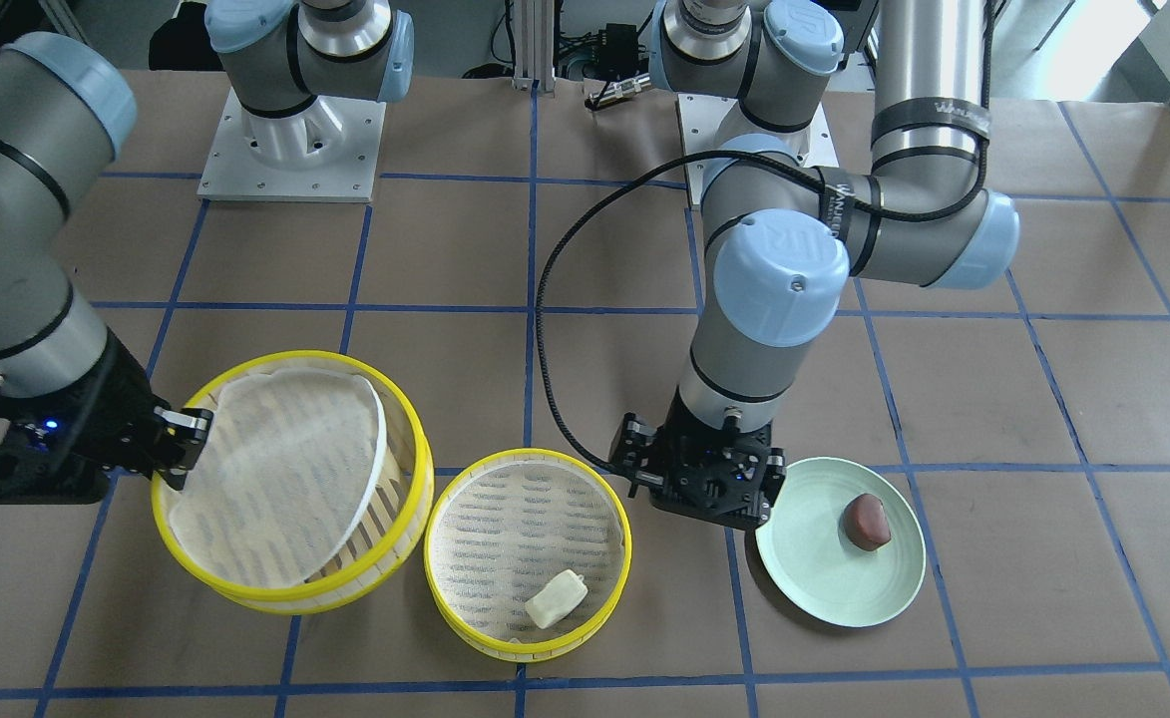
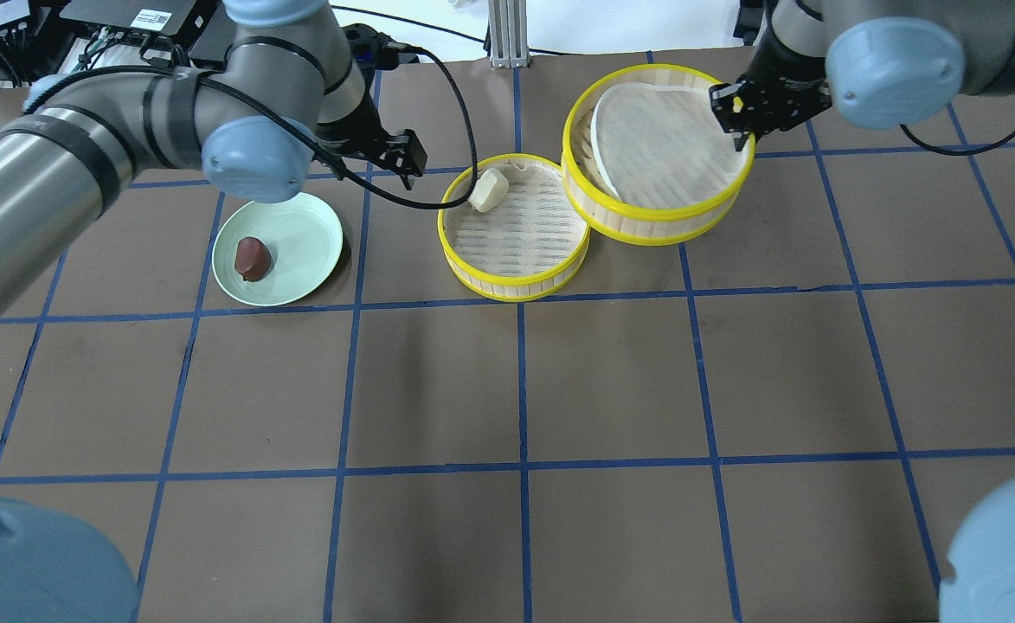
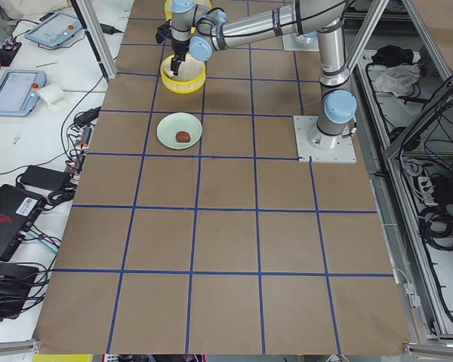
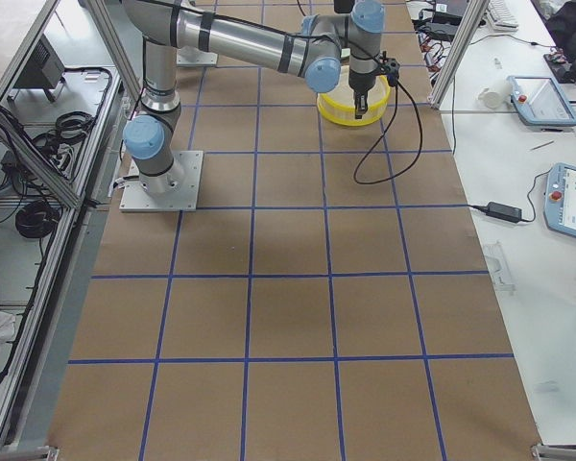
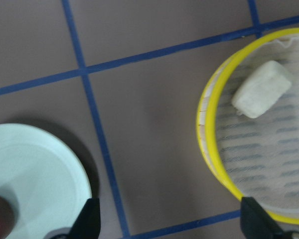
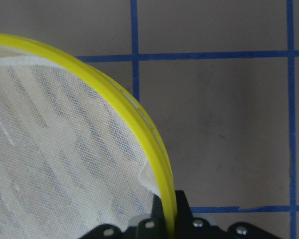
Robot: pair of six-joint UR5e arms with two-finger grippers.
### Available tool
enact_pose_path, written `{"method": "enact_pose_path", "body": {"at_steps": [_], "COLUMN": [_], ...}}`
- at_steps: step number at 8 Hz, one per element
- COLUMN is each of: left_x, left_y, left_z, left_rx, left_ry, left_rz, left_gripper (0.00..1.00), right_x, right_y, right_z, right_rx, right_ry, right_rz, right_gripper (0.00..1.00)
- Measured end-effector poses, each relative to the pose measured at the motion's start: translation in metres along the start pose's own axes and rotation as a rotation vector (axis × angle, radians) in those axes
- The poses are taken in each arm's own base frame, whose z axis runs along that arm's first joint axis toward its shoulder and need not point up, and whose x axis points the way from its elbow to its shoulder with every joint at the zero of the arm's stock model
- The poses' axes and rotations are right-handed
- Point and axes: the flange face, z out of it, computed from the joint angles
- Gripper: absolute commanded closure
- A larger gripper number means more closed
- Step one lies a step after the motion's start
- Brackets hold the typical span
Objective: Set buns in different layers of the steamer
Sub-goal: 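Restack the top tier with the right gripper while the left moves to the plate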
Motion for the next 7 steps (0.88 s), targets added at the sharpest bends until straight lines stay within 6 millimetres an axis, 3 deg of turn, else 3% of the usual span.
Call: {"method": "enact_pose_path", "body": {"at_steps": [3, 5, 7], "left_x": [-0.103, -0.157, -0.194], "left_y": [0.015, 0.029, 0.046], "left_z": [-0.014, 0.005, 0.036], "left_rx": [-0.072, -0.117, -0.177], "left_ry": [-0.031, -0.03, -0.019], "left_rz": [-0.158, -0.244, -0.317], "left_gripper": [0.0, 0.0, 0.0], "right_x": [-0.083, -0.123, -0.144], "right_y": [-0.013, -0.013, -0.01], "right_z": [0.04, 0.057, 0.071], "right_rx": [0.035, 0.046, 0.039], "right_ry": [-0.015, -0.031, -0.037], "right_rz": [0.118, 0.178, 0.218], "right_gripper": [1.0, 1.0, 1.0]}}
